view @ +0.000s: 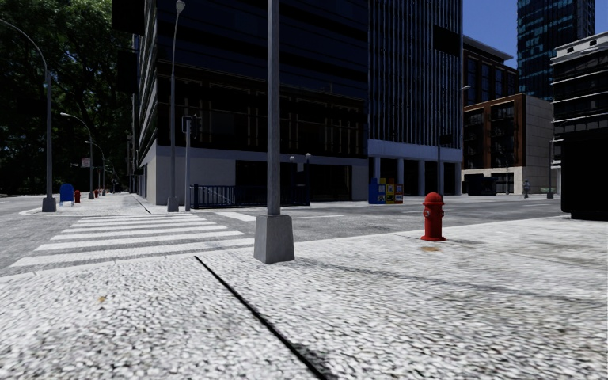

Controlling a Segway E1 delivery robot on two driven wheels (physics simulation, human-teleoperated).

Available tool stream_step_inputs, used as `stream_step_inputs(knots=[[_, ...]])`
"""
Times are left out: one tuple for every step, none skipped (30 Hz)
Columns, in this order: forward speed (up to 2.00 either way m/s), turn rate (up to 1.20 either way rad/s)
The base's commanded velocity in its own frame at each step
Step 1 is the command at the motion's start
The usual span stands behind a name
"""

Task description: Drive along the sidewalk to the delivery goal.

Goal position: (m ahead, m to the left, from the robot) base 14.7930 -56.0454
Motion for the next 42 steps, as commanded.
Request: stream_step_inputs(knots=[[0.0, 0.0], [0.0, 0.0], [0.0, 0.0], [0.0, 0.0], [0.0, 0.0], [0.0, 0.0], [0.0, 0.0], [0.0, 0.0], [0.0, 0.0], [0.0, 0.0], [0.0, 0.0], [0.0, 0.0], [0.0, 0.0], [0.0, 0.0], [0.0, 0.0], [0.0, 0.0], [0.0, 0.0], [0.0, 0.0], [0.0, 0.0], [0.0, 0.0], [0.0, 0.0], [0.0, 0.0], [0.0, 0.0], [0.0, 0.0], [0.0, 0.0], [0.0, 0.0], [0.0, 0.0], [0.0, 0.0], [0.0, 0.0], [0.0, 0.0], [0.0, -0.04], [0.29, -0.07], [0.98, -0.09], [1.19, -0.26], [1.3, -0.28], [1.47, -0.29], [1.47, -0.29], [1.65, -0.29], [1.74, -0.29], [1.78, -0.29], [1.79, -0.3], [1.79, -0.34]])
